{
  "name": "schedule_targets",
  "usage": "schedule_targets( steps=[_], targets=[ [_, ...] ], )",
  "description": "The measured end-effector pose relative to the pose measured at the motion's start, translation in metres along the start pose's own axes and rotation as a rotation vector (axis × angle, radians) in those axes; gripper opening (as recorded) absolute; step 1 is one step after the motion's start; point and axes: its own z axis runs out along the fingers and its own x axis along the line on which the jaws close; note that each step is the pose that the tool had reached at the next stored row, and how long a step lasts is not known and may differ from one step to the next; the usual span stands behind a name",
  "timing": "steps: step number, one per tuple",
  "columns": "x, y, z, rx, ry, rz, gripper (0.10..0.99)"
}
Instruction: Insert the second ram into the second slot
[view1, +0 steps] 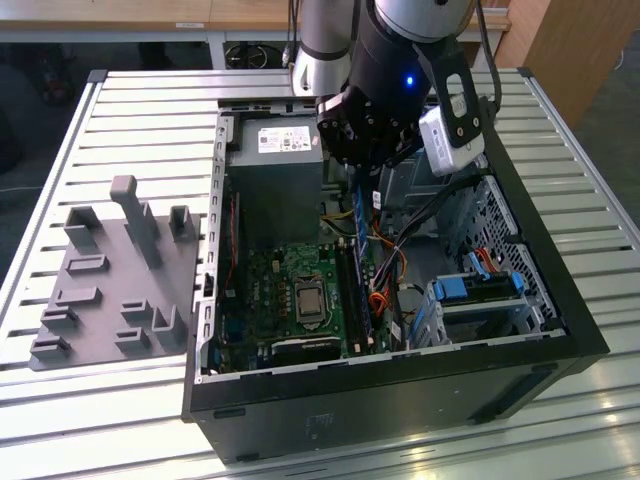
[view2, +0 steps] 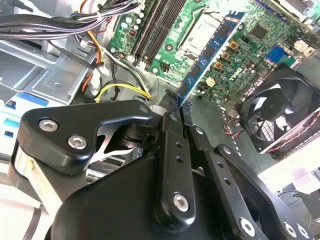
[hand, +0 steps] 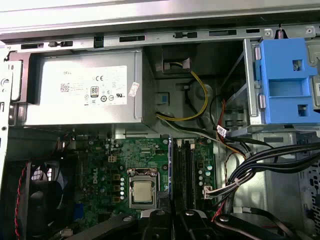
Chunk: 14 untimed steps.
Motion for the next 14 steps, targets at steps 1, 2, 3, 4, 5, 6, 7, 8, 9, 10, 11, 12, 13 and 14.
schedule_targets(
  steps=[1,2,3,4,5,6,7,8,9,10,11,12,13,14],
  targets=[
    [0.0001,0.0002,-0.0012,0.0,0.0,0.0,0.137],
    [0.0002,0.0002,-0.0016,0.0,0.0,0.0,0.137],
    [0.0002,0.0003,-0.002,0.0,0.0,0.0,0.137],
    [0.0003,0.0004,-0.0025,0.0,0.0,0.0,0.137],
    [0.0003,0.0004,-0.0029,0.0,0.0,0.0,0.137],
    [0.0003,0.0005,-0.0034,0.0,0.0,0.0,0.137],
    [0.0004,0.0006,-0.0038,0.0,0.0,0.0,0.137],
    [0.0004,0.0006,-0.0043,0.0,0.0,0.0,0.137],
    [0.0005,0.0007,-0.0047,0.0,0.0,0.0,0.137],
    [0.0005,0.0008,-0.0051,0.0,0.0,0.0,0.137],
    [0.0006,0.0008,-0.0056,0.0,0.0,0.0,0.137],
    [0.0006,0.0009,-0.006,0.0,0.0,0.0,0.137],
    [0.0007,0.0009,-0.0064,0.0,0.0,0.0,0.137],
    [0.0007,0.001,-0.0069,0.0,0.0,0.0,0.137]
  ],
)
